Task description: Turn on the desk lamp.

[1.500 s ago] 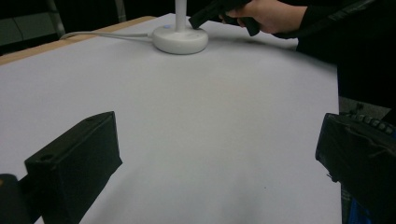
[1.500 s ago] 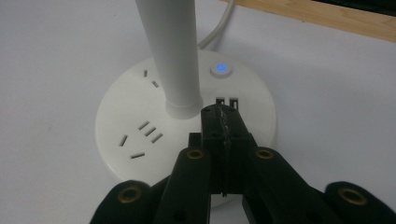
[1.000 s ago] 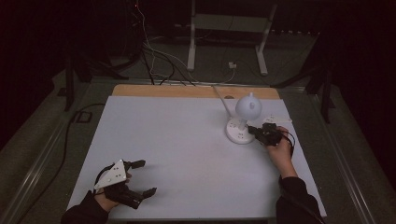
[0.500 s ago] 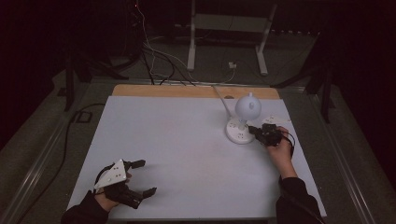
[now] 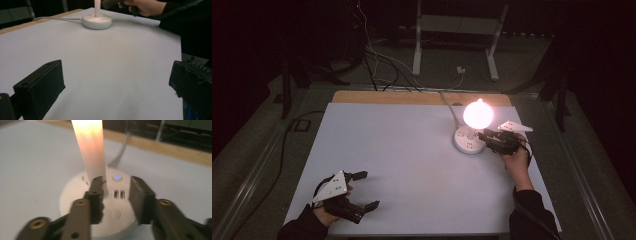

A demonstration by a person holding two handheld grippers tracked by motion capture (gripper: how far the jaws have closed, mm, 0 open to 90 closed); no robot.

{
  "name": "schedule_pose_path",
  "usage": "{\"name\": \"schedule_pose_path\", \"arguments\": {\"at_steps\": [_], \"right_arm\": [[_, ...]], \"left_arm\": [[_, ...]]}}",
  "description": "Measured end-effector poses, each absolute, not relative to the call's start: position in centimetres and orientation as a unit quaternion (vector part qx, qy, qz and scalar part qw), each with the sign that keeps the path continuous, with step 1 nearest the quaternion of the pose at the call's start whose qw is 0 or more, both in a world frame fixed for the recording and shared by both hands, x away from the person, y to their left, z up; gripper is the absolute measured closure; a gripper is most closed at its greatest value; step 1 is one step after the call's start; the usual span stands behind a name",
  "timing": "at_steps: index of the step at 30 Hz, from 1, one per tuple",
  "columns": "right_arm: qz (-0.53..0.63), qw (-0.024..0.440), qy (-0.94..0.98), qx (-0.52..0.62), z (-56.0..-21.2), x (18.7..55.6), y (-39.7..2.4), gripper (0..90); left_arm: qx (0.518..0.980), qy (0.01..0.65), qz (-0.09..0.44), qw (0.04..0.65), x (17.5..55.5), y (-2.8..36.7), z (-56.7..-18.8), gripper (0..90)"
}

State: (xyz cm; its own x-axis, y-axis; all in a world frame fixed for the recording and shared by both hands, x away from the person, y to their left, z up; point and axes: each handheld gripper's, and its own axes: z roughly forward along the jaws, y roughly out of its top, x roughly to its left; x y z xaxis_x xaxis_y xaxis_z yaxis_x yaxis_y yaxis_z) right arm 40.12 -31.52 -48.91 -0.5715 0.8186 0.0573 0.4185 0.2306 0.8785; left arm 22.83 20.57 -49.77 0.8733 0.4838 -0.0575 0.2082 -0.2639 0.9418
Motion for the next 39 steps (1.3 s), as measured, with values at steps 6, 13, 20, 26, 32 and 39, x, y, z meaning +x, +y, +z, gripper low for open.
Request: {"name": "schedule_pose_path", "arguments": {"at_steps": [6, 13, 20, 26, 32, 39], "right_arm": [[0.458, 0.195, 0.761, 0.415, -48.7, 39.9, -32.0, 30.5], [0.457, 0.179, 0.766, 0.415, -48.6, 39.5, -32.2, 12.2], [0.466, 0.138, 0.781, 0.393, -47.8, 38.2, -32.9, 0.0], [0.471, 0.127, 0.785, 0.383, -47.6, 37.2, -33.1, 0.0], [0.471, 0.122, 0.792, 0.370, -47.7, 35.7, -32.7, 0.0], [0.477, 0.116, 0.796, 0.355, -47.8, 33.7, -32.2, 0.0]], "left_arm": [[0.785, 0.220, 0.122, 0.566, 22.8, 20.6, -49.8, 0.4], [0.785, 0.221, 0.121, 0.566, 22.8, 20.6, -49.8, 0.4], [0.785, 0.220, 0.122, 0.566, 22.8, 20.6, -49.7, 0.4], [0.785, 0.220, 0.121, 0.566, 22.8, 20.6, -49.7, 0.4], [0.786, 0.218, 0.121, 0.566, 22.8, 20.6, -49.7, 0.4], [0.784, 0.218, 0.120, 0.569, 22.7, 20.7, -49.7, 0.4]]}}
